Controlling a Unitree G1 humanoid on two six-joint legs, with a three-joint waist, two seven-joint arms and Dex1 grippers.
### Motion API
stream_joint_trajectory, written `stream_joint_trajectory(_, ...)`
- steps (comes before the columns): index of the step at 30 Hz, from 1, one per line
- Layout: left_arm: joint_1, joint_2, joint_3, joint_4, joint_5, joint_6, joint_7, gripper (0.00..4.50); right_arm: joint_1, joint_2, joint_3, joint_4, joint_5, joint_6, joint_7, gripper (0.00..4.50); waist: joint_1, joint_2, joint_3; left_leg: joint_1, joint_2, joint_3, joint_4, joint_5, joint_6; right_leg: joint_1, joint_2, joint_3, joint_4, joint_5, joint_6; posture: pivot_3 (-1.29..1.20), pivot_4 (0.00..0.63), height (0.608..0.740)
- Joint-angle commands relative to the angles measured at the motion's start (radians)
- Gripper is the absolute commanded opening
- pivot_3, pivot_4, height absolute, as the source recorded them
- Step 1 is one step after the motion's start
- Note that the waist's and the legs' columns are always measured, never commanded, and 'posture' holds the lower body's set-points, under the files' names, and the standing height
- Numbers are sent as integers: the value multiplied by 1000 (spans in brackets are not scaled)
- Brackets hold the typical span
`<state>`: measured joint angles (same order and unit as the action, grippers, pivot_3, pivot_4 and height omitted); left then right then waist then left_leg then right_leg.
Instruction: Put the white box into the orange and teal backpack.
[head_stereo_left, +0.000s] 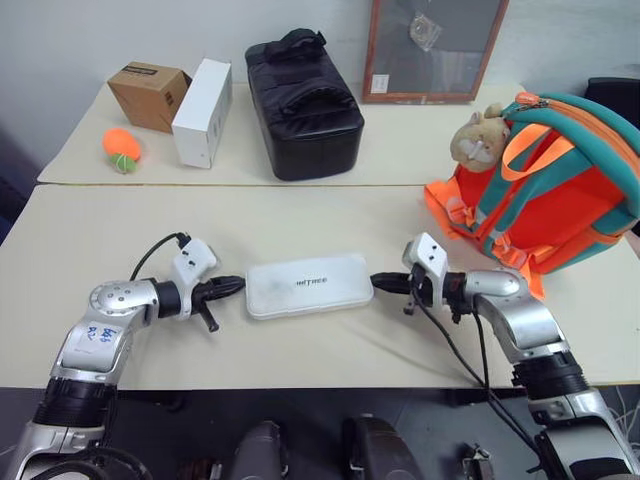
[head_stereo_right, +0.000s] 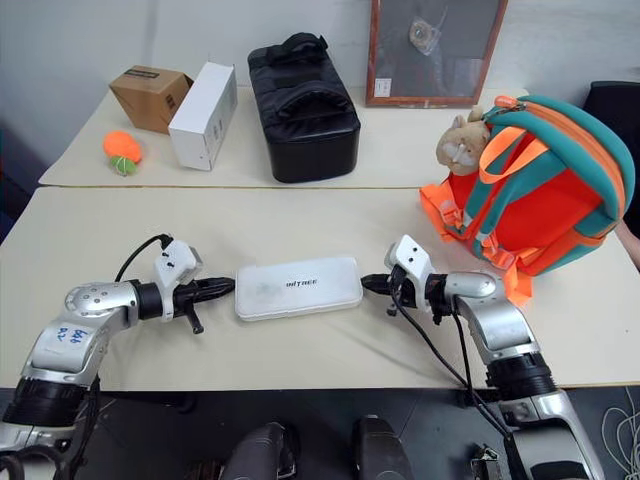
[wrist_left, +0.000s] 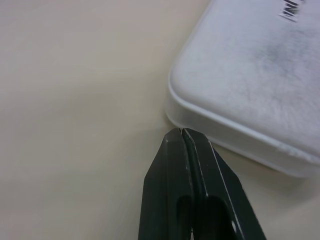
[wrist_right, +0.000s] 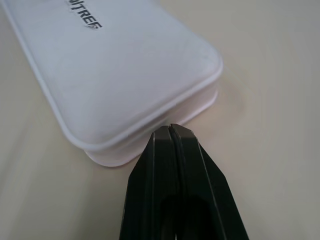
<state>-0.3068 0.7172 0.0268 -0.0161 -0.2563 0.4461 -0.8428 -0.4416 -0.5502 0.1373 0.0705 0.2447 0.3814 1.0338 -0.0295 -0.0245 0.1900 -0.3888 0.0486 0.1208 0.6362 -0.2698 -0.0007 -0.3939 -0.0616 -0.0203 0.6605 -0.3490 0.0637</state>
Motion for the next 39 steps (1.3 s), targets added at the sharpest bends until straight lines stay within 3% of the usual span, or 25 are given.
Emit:
stream_joint_trajectory(1, -17, 3, 2, 4, 4, -28, -15, 33, 23, -11, -9, -98, 41, 21, 20, 0, -4, 0, 0, 0, 0, 0, 0, 0, 0, 0, 0, 0, 0, 0, 0, 0, 150, 740)
stream_joint_trajectory(7, 16, 45, 44, 33, -11, -19, -46, 33, 45, -32, -23, -93, 23, 13, 13, 0, -4, 0, 0, 0, 0, 0, 0, 0, 0, 0, 0, 0, 1, 0, 0, 0, 150, 740)
stream_joint_trajectory(8, 27, 55, 56, 32, -25, 4, -58, 203, 39, -37, -25, -80, 17, 7, 13, 0, -5, 0, 0, 0, 0, 0, 0, 0, 0, 0, 0, 0, 1, 0, 0, 0, 150, 740)
stream_joint_trajectory(12, 29, 101, 130, 69, -143, 169, -128, 1190, 11, -61, -16, -36, -1, -33, 38, 0, -6, 0, 0, 0, 0, 0, 0, 0, 0, 0, 0, 0, 1, 0, 0, 0, 150, 740)
stream_joint_trajectory(15, -66, 106, 185, 167, -231, 305, -147, 2165, -10, -78, 1, 4, -21, -72, 67, 0, -3, 0, 0, 1, 0, 0, 0, 0, 1, 0, 0, 0, 1, 0, 0, 0, 150, 740)
stream_joint_trajectory(22, -208, 159, 122, 276, -335, 644, -245, 4424, -43, -73, 15, 53, -43, -124, 93, 0, -1, -1, 0, 0, -1, -1, 1, 2, -2, 0, 0, -1, 1, 0, 0, 0, 150, 740)
stream_joint_trajectory(30, -367, 70, 27, 455, -326, 838, -223, 4469, -29, -63, 14, 32, -52, -134, 86, 0, 0, -1, 0, -1, 0, 0, 5, 2, -3, 0, 1, -1, 3, 0, 0, 0, 150, 740)
stream_joint_trajectory(34, -379, 52, -127, 411, -284, 831, -270, 4469, -15, -67, 10, 16, -57, -142, 80, 0, 1, -1, 0, -1, 0, -1, 11, 1, -2, 1, 0, 0, 6, 0, 0, 0, 150, 740)
stream_joint_trajectory(39, -419, 26, -221, 425, -268, 835, -316, 4469, -3, -64, 8, 0, -56, -142, 67, 0, 3, -1, 0, -1, -1, -1, 11, 0, -2, 1, 0, 0, 6, 0, 0, 0, 150, 740)
